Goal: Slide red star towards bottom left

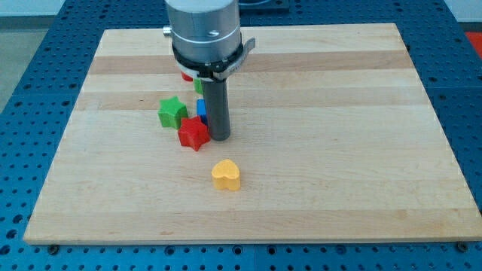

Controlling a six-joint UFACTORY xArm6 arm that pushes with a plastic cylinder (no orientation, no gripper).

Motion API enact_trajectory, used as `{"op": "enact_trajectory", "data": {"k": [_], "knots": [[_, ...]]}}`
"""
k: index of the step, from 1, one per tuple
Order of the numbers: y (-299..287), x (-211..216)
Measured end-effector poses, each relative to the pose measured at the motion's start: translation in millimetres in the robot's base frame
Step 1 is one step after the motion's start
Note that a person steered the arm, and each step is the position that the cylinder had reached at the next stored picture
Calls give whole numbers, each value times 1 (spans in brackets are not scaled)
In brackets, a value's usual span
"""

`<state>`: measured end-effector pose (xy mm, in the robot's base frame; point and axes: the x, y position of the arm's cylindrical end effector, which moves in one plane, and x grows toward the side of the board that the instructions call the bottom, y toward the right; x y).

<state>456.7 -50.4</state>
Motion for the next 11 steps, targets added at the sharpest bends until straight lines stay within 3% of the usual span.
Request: {"op": "enact_trajectory", "data": {"k": [3,9,11], "knots": [[-12,-10],[-136,50],[-47,25]]}}
